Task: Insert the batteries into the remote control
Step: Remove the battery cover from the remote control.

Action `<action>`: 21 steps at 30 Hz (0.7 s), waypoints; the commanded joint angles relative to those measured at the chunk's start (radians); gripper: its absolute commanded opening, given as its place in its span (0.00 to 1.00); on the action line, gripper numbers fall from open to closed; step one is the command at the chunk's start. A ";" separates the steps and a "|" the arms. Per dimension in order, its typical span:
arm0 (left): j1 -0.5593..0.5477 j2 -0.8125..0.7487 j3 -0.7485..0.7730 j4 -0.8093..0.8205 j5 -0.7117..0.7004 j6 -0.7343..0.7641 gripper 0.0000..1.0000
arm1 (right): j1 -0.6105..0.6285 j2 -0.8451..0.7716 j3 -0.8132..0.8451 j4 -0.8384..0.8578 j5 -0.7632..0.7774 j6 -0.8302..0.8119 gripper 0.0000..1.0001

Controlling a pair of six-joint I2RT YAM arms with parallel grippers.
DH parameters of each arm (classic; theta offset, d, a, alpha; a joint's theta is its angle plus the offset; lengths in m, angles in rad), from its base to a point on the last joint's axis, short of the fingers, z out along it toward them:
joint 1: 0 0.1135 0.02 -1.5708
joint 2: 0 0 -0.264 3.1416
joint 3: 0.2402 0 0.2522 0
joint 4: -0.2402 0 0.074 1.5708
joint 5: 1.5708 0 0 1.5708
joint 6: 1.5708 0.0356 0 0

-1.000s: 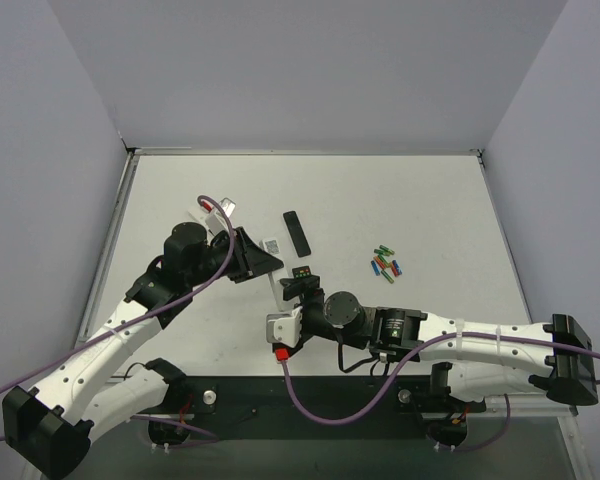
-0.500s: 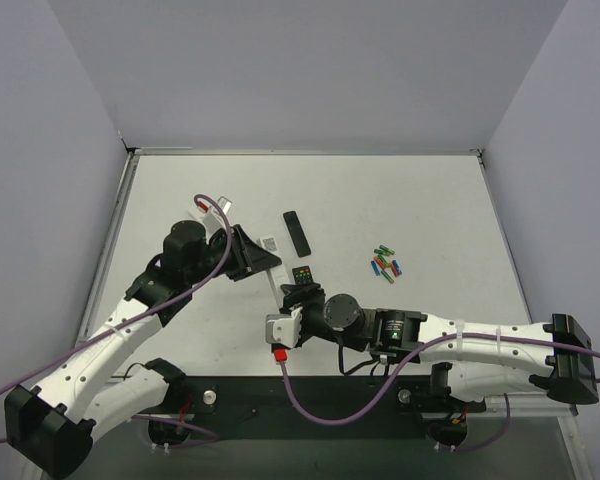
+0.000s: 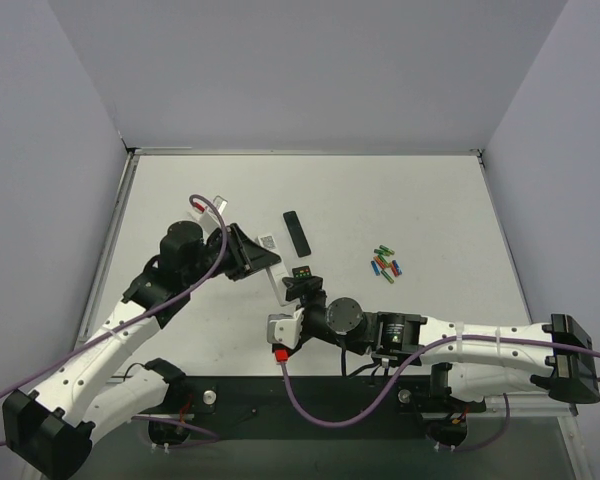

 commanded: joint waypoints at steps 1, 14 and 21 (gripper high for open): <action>-0.004 -0.057 0.001 0.092 -0.006 -0.076 0.00 | 0.001 -0.034 -0.009 0.070 0.008 -0.004 0.74; -0.006 -0.062 0.006 0.057 -0.014 -0.093 0.00 | -0.011 -0.006 0.045 0.042 -0.044 -0.033 0.76; -0.007 -0.045 0.040 0.000 -0.004 -0.044 0.00 | -0.023 0.009 0.079 0.008 -0.070 -0.047 0.76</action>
